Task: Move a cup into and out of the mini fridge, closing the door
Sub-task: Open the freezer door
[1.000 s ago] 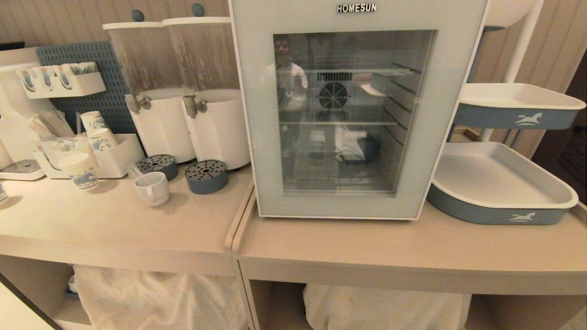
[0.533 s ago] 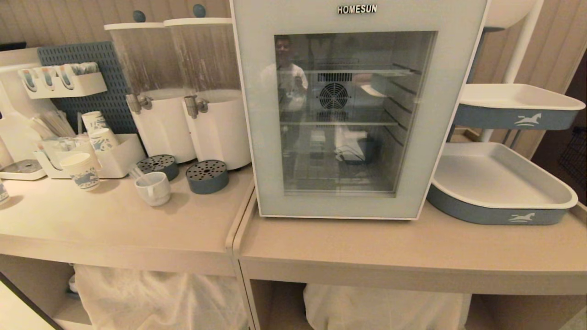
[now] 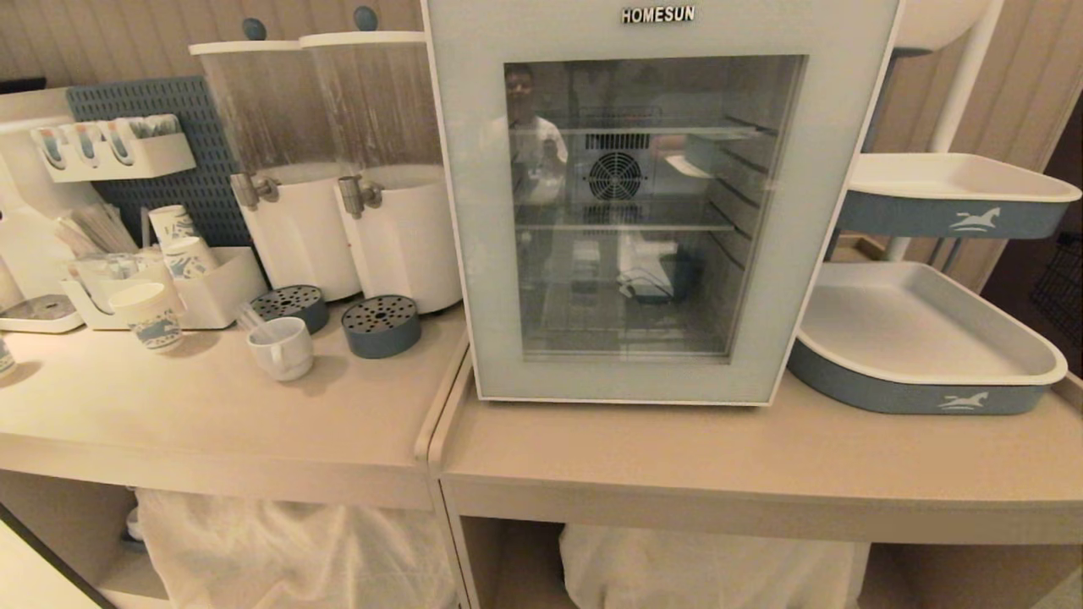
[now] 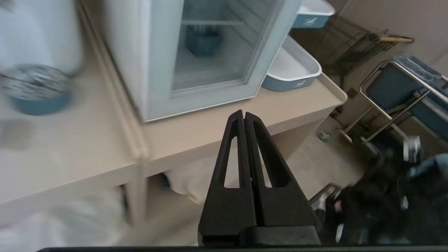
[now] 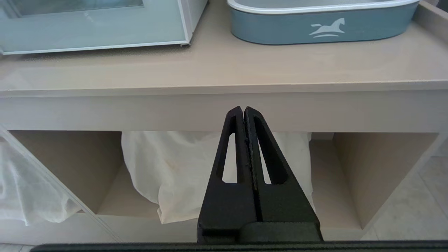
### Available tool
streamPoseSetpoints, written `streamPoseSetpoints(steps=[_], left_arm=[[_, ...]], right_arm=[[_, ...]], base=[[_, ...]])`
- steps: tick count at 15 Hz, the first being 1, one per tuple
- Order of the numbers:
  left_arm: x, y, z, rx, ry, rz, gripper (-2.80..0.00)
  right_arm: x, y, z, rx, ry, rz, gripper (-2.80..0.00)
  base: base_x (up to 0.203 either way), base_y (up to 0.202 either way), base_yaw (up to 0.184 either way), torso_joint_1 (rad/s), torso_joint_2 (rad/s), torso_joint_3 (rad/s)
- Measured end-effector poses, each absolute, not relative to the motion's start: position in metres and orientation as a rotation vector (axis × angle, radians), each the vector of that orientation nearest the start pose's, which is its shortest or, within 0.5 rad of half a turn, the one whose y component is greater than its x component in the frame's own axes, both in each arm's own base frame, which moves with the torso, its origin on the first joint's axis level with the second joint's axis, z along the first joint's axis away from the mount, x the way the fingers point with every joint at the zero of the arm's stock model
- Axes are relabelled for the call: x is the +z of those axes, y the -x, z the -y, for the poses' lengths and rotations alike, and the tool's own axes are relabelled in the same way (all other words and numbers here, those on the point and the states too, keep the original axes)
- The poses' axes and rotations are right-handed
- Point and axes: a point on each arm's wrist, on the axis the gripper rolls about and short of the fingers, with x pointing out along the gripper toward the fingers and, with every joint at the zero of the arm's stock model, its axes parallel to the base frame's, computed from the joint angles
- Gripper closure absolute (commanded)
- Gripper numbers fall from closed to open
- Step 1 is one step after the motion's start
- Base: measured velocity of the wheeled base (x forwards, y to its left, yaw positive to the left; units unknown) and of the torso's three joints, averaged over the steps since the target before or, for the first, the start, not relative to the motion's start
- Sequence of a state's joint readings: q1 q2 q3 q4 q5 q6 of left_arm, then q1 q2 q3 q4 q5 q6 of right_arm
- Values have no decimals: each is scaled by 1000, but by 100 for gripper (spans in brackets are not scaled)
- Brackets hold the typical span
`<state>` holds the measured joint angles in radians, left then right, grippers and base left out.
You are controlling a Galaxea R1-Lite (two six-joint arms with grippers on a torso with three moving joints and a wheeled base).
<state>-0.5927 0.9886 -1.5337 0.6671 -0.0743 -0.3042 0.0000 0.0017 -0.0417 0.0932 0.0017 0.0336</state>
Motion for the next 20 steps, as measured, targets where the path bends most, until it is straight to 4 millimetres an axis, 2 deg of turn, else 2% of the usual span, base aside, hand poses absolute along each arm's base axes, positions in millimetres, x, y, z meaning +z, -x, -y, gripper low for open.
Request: streamPoseSetpoints(steps=[2,4,5,7,9,10,12,14,18,20], left_arm=[[396,-84,45,-625,293,-284,0],[388,-134,36,-614,292,-314,0],[375,-160,25,-654,267,-330,0],[337,-205,1,-805,207,-339,0],[300,-237,-17,-958,109,-263,0],[287,-248,-22,-1012,57,-219,-280],[266,-268,-24,-1075,-29,-171,-280],[256,-280,-21,-1113,-39,-166,-280],[251,-303,-9,-1286,-13,-88,-280],[250,-312,-5,-1303,14,-104,-280]], right_arm=[[77,26,0,1,-33,-53,0],[77,26,0,1,-33,-53,0],[77,26,0,1,-33,-54,0],[77,26,0,0,-33,-54,0],[77,26,0,0,-34,-54,0],[77,26,0,0,-33,-54,0],[77,26,0,0,-33,-54,0],[77,26,0,1,-34,-53,0],[77,26,0,2,-34,-53,0],[77,26,0,1,-33,-54,0]], base=[[0,0,0,0,0,0],[0,0,0,0,0,0],[0,0,0,0,0,0],[0,0,0,0,0,0],[0,0,0,0,0,0],[0,0,0,0,0,0],[0,0,0,0,0,0],[0,0,0,0,0,0],[0,0,0,0,0,0],[0,0,0,0,0,0]])
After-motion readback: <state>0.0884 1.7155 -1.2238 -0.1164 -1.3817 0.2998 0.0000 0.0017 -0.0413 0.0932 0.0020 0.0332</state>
